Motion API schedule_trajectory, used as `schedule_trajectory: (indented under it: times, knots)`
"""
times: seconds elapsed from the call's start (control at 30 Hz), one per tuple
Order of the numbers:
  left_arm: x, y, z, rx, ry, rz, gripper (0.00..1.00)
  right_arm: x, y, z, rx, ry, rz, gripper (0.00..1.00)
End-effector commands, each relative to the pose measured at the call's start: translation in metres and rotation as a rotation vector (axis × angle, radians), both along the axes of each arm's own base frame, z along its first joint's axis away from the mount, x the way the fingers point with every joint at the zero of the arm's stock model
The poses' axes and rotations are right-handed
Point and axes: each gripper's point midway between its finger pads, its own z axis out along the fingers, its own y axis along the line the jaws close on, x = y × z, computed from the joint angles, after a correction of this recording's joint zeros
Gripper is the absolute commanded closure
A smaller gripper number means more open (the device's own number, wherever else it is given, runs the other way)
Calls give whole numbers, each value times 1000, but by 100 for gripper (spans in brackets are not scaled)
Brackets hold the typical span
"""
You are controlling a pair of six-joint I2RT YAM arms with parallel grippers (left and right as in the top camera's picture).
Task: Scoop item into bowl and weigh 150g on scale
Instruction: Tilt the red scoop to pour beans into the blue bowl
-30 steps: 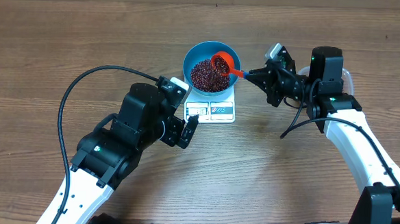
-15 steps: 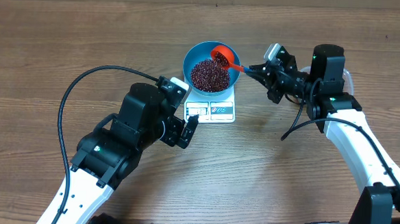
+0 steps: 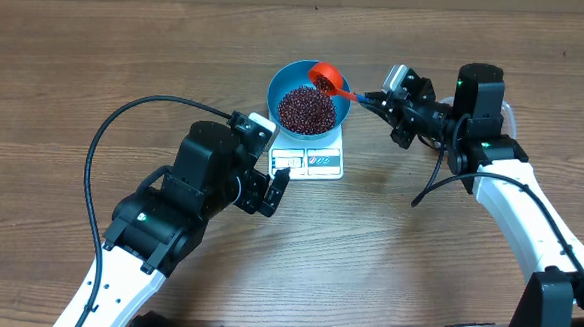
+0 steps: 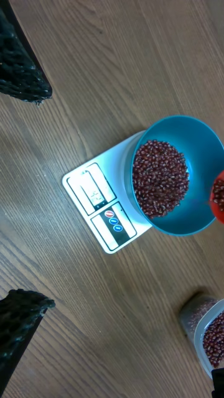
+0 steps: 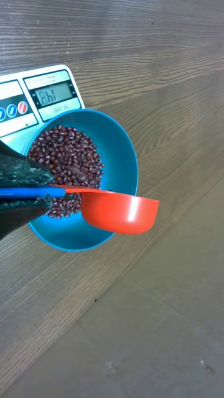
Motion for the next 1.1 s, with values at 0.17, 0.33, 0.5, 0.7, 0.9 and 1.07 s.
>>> schedule_trajectory:
  times: [0.17, 0.33, 0.5, 0.7, 0.9, 1.07]
  knots:
    - [0, -1, -1, -12, 9, 3, 0, 7, 2, 14, -16, -93, 17, 96]
    - [0, -1, -1, -12, 10, 3, 0, 10, 2, 19, -14, -118, 17, 96]
    - [0, -1, -1, -12, 10, 3, 0, 10, 2, 18, -18, -124, 20, 96]
    - [0, -1, -1, -12, 9, 3, 1, 10, 2, 18, -27, -137, 26, 96]
    - [0, -1, -1, -12, 9, 3, 1, 10, 2, 18, -27, -137, 26, 96]
    - [0, -1, -1, -12, 10, 3, 0, 10, 2, 19, -26, -143, 25, 96]
